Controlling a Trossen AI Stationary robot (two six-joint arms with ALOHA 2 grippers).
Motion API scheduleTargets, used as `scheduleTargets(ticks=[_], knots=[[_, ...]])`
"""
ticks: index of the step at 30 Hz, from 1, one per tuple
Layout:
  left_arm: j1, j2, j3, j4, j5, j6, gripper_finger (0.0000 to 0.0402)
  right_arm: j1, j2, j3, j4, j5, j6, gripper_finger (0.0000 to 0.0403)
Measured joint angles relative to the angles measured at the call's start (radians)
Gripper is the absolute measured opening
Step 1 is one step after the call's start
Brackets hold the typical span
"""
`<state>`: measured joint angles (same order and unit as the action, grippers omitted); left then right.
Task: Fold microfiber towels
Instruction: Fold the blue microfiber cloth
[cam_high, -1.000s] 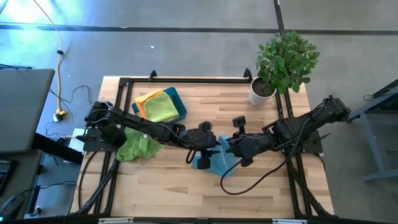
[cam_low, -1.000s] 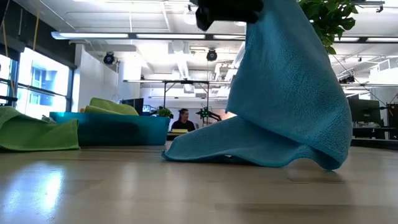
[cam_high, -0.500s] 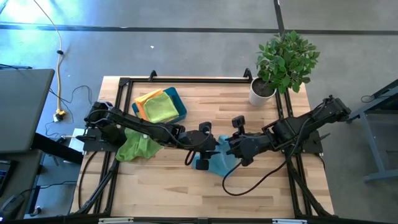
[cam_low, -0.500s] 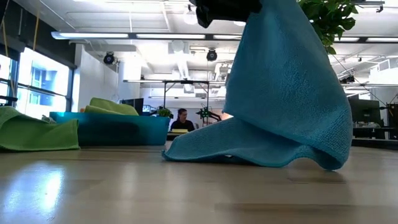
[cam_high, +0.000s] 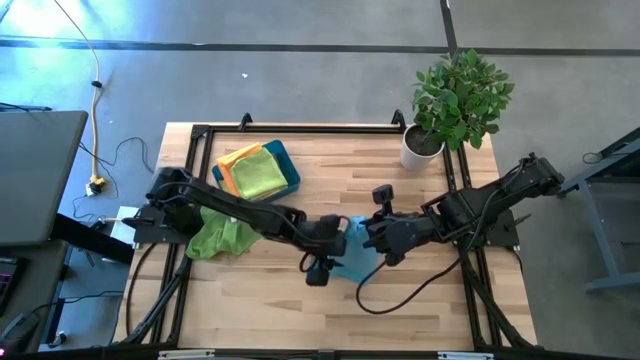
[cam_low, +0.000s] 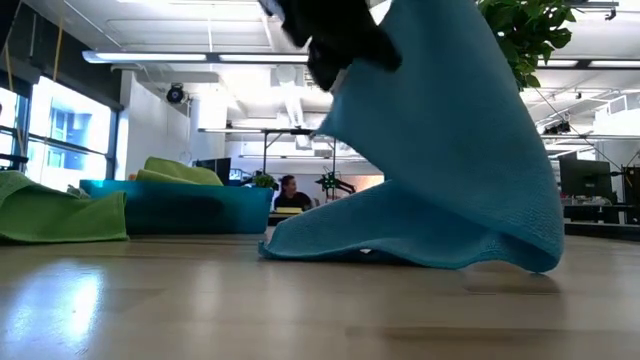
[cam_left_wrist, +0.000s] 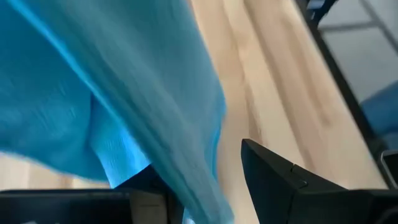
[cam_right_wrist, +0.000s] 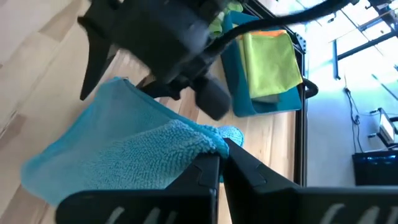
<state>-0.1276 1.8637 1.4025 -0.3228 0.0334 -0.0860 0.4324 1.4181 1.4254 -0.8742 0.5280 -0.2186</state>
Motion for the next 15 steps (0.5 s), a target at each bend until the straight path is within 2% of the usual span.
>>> scheduleTargets(ticks=[6,9,13,15], knots=[[-0.015,0.027,-0.001,-0.064,-0.023,-0.034,0.0117,0.0,0.0,0.0,-0.002,0.002,0.038,0.0],[-0.025,0.026,0.0,-0.055,-0.033,-0.042,0.0084,0.0,0.0,0.0,-0.006,0.002,0.068,0.0],[-0.035,0.017,0.0,-0.055,-0.048,-0.088,0.0017,0.0,0.0,0.0,-0.009,-0.001,0.132,0.0],[-0.041,0.006,0.0,-0.065,-0.04,-0.152,0.0007,0.0,0.0,0.0,-0.013,-0.016,0.187,0.0]])
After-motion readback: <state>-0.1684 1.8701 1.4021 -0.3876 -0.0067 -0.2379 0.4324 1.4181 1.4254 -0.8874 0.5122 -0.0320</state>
